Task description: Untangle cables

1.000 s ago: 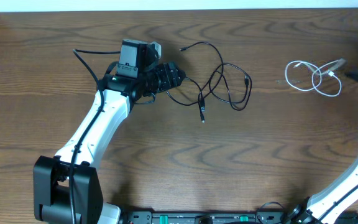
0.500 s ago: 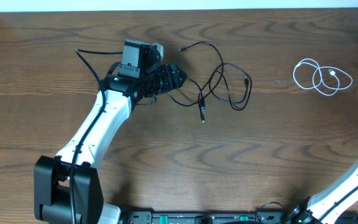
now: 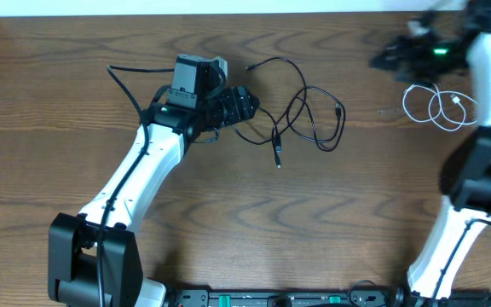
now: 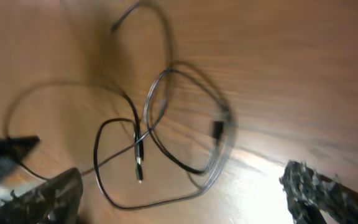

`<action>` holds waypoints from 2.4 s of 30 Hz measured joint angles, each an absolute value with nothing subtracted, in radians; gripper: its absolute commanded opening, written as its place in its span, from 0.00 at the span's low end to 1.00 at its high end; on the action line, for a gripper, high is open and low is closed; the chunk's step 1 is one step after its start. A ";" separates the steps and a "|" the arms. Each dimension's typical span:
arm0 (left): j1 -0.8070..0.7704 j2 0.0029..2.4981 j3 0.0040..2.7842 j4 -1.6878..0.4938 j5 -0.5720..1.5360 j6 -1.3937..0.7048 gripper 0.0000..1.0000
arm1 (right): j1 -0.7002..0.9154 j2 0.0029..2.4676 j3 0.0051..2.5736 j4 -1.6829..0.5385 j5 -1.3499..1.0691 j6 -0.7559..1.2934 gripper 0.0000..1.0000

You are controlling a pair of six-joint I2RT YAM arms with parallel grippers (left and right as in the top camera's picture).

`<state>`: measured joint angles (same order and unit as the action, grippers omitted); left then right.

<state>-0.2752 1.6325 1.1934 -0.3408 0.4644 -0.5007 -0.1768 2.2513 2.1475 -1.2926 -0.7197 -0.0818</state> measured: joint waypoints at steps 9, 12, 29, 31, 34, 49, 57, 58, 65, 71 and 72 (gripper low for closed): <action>-0.234 1.633 1.193 -0.379 0.409 -0.504 0.72 | 0.048 2.251 2.147 -1.191 -0.628 -0.181 0.81; -0.231 1.633 1.193 -0.400 0.392 -0.503 0.72 | 0.098 2.251 2.146 -1.241 -0.573 -0.218 0.75; -0.232 1.633 1.193 -0.471 0.281 -0.497 0.70 | 0.257 2.251 2.004 -1.316 -0.437 -0.327 0.01; -0.232 1.633 1.193 -0.471 0.277 -0.497 0.70 | 0.257 2.251 2.022 -1.314 -0.428 -0.315 0.01; -0.232 1.633 1.193 -0.471 0.271 -0.497 0.71 | 0.257 2.248 2.099 -1.305 -0.418 -0.270 0.01; -0.232 1.633 1.193 -0.472 0.262 -0.498 0.45 | 0.199 1.787 2.442 -1.090 -0.413 0.105 0.01; -0.232 1.633 1.193 -0.530 0.175 -0.496 0.42 | 0.078 1.670 2.444 -1.000 -0.344 0.279 0.01; -0.232 1.633 1.193 -0.532 0.171 -0.496 0.43 | 0.067 1.668 2.444 -0.997 -0.338 0.284 0.01; -0.232 1.633 1.193 -0.535 0.135 -0.496 0.53 | -0.057 1.667 2.437 -0.826 -0.311 0.359 0.01; -0.232 1.633 1.193 -0.533 0.128 -0.496 0.54 | -0.116 1.665 2.436 -0.571 -0.233 0.411 0.01; -0.232 1.633 1.193 -0.534 0.128 -0.496 0.54 | -0.121 1.665 2.436 -0.562 -0.200 0.414 0.01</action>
<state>-0.2317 1.6329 1.1934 -0.5339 0.1276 -0.4965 -0.1207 1.6646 2.4363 -0.5621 -0.2005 0.4141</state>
